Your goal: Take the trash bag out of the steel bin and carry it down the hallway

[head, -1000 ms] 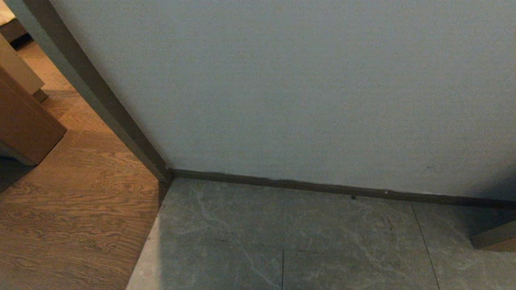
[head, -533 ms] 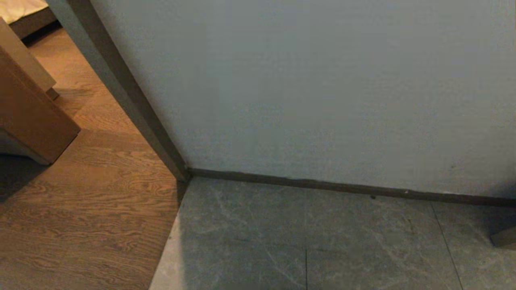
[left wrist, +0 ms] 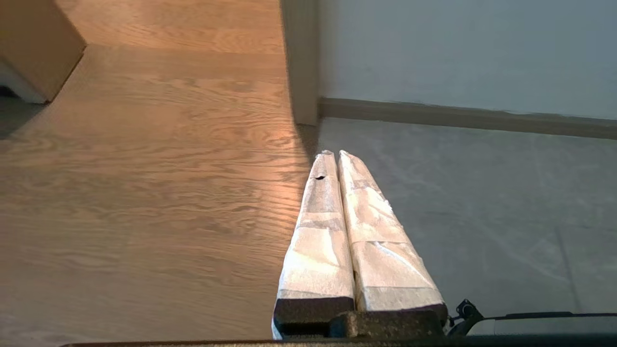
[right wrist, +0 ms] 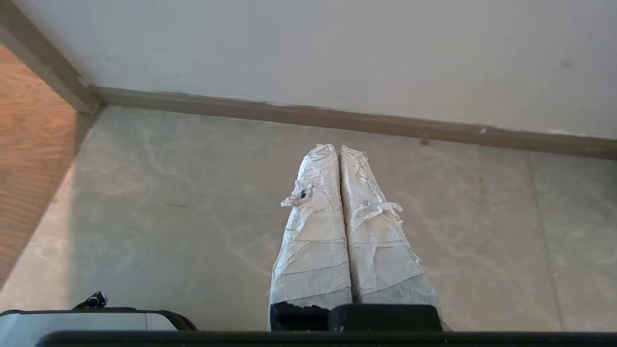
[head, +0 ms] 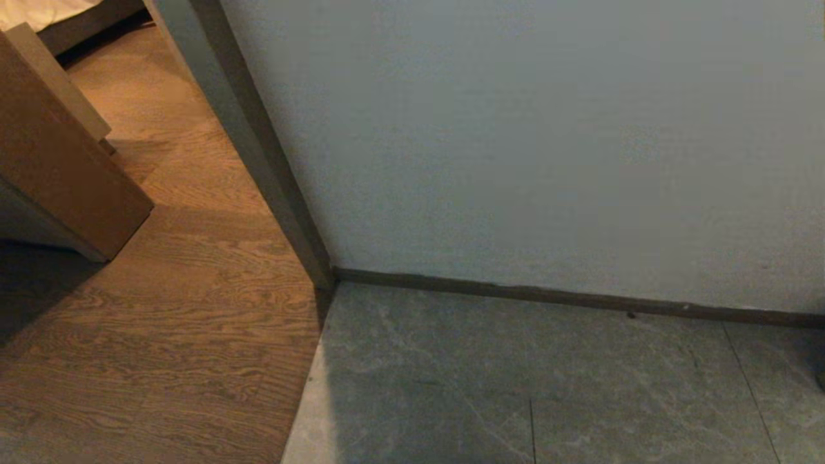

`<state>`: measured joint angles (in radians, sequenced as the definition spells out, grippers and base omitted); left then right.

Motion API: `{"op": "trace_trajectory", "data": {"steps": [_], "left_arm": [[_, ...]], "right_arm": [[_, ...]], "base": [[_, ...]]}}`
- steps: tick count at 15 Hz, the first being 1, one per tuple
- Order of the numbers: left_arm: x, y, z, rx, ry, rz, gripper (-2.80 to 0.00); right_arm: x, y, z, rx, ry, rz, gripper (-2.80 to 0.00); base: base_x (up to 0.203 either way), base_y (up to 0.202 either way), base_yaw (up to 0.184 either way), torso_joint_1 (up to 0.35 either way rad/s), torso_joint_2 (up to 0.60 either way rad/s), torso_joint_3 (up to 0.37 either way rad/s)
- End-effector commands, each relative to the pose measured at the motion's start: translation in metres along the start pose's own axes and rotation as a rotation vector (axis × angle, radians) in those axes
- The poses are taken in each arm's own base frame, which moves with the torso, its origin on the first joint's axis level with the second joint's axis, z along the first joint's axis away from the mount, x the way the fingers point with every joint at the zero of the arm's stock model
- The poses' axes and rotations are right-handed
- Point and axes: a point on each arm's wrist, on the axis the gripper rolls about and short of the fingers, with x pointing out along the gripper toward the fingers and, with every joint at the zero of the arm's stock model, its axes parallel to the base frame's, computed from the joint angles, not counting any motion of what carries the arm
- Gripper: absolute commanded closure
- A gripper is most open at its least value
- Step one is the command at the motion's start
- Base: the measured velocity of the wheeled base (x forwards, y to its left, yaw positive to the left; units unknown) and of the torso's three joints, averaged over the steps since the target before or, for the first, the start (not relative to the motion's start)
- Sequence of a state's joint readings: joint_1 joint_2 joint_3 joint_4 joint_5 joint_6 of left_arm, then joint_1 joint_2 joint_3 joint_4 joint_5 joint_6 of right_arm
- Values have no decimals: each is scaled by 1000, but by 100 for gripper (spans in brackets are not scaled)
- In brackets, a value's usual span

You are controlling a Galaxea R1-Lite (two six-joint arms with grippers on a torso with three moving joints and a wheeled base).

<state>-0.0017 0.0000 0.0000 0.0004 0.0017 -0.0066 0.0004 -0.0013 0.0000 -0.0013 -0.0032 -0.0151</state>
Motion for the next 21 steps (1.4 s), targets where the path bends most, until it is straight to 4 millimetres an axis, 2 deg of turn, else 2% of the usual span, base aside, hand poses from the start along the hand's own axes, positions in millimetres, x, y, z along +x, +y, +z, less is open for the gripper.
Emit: {"op": "trace_trajectory", "data": {"steps": [1,21], "left_arm": [[0,0,0,-1,0,0,0],[0,0,0,-1,0,0,0]], "right_arm": [[0,0,0,0,1,1,0],[0,0,0,0,1,1,0]], "base": [[0,192,1,2,-1,2],[0,195,1,2,1,2]]}}
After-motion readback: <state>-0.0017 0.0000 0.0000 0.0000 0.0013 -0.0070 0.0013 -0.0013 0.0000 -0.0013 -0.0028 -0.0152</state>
